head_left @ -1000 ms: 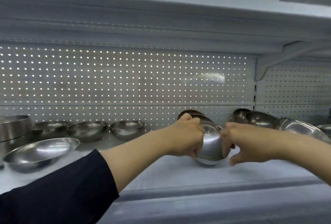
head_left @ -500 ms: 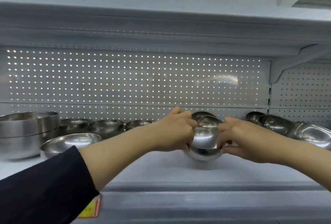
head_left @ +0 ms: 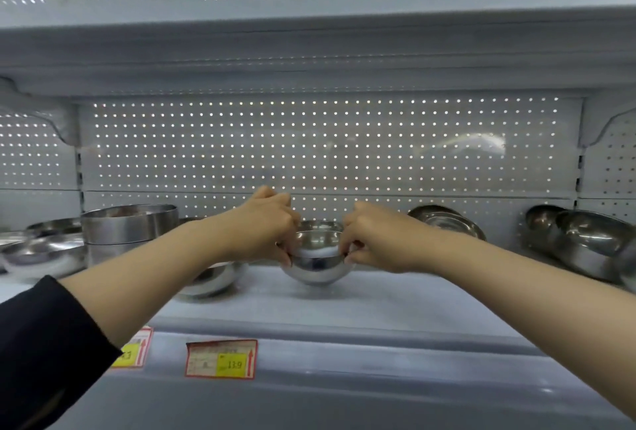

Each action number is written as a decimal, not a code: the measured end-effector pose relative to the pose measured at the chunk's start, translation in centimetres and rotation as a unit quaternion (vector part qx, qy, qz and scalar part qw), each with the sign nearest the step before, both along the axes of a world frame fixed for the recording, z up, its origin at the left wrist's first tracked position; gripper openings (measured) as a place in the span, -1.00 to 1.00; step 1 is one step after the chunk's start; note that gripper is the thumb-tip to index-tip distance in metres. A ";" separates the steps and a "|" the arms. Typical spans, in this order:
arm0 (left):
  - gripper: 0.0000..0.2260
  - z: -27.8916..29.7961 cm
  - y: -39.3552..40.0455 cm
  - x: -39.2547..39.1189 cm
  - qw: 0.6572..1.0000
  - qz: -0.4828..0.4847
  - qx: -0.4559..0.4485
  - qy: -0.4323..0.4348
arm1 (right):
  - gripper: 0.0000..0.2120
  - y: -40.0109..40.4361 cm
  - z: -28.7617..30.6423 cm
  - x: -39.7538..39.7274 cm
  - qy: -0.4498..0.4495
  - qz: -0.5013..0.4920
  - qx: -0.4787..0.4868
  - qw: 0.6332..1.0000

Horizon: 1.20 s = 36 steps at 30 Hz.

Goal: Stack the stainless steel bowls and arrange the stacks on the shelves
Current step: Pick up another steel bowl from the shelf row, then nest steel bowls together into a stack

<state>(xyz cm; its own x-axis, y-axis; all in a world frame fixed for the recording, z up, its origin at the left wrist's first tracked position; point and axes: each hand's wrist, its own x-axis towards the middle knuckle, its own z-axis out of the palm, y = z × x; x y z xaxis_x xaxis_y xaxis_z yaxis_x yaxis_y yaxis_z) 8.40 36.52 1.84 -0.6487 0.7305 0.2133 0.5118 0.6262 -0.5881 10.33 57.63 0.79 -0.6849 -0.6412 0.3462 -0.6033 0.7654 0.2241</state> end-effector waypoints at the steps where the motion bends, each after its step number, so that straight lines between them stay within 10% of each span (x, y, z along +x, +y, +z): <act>1: -0.77 -0.1 -0.3 0.0 1.000 0.004 -0.003 -0.001 | -0.87 -0.3 -0.1 -0.1 -0.002 0.004 0.001 1.000; 22: -0.73 -0.2 -1.4 0.3 0.997 0.020 0.047 -0.061 | -0.81 -0.7 -1.2 0.8 0.009 0.004 -0.002 1.000; 36: -0.76 1.7 15.6 1.1 0.978 -0.117 0.163 0.057 | -0.81 15.8 1.5 3.2 0.051 -0.225 -0.077 0.970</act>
<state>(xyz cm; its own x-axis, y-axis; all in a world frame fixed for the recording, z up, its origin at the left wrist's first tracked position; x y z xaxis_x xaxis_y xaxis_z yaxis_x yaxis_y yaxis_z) 9.54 52.13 3.57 -0.4309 0.7364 0.5215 0.6059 0.6644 -0.4375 13.48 73.38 2.28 -0.8408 -0.2202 0.4945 -0.1804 0.9753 0.1277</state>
